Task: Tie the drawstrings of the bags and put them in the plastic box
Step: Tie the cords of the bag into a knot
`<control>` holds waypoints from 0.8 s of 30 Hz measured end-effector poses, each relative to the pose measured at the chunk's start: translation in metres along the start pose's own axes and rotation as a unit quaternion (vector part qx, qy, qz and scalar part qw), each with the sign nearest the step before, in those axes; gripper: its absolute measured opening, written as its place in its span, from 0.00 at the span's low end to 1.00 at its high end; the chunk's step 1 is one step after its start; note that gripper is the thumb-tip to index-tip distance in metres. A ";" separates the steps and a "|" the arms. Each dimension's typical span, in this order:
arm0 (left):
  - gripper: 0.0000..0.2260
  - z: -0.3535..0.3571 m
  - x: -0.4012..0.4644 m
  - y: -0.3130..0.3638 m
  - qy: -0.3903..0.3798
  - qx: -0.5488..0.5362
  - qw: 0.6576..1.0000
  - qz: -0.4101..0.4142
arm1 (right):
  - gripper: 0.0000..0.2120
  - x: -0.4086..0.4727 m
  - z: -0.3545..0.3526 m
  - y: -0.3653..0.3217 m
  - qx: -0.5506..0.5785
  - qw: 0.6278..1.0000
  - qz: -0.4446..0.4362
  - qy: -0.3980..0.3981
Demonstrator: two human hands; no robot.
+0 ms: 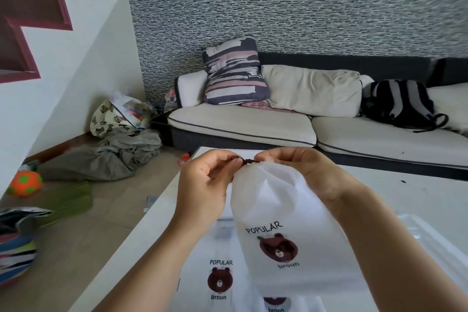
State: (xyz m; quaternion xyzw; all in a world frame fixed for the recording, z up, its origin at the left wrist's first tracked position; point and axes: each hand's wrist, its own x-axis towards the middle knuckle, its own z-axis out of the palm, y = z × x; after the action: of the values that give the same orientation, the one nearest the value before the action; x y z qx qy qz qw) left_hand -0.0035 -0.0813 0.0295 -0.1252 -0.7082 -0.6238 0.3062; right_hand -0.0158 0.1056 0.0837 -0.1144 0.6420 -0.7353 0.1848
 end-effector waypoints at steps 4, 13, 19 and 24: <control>0.08 -0.008 0.003 -0.001 -0.023 0.072 0.995 0.058 | 0.16 0.005 -0.006 0.002 -0.020 0.999 -0.027 0.027; 0.03 -0.017 0.005 -0.001 -0.054 0.250 0.930 0.264 | 0.09 0.003 -0.022 0.004 -0.091 0.991 -0.090 0.048; 0.03 -0.021 0.005 -0.003 -0.053 0.288 0.905 0.308 | 0.10 0.000 -0.024 -0.001 -0.122 0.988 -0.092 0.028; 0.02 -0.027 0.006 -0.009 -0.051 0.284 0.903 0.319 | 0.08 -0.001 -0.022 -0.002 -0.137 0.985 -0.102 0.014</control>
State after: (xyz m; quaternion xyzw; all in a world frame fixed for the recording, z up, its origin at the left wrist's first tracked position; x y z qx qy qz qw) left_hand -0.0061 -0.1101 0.0270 -0.2838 -0.7922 -0.2585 0.4744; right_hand -0.0243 0.1255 0.0828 -0.1934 0.7244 -0.6566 0.0821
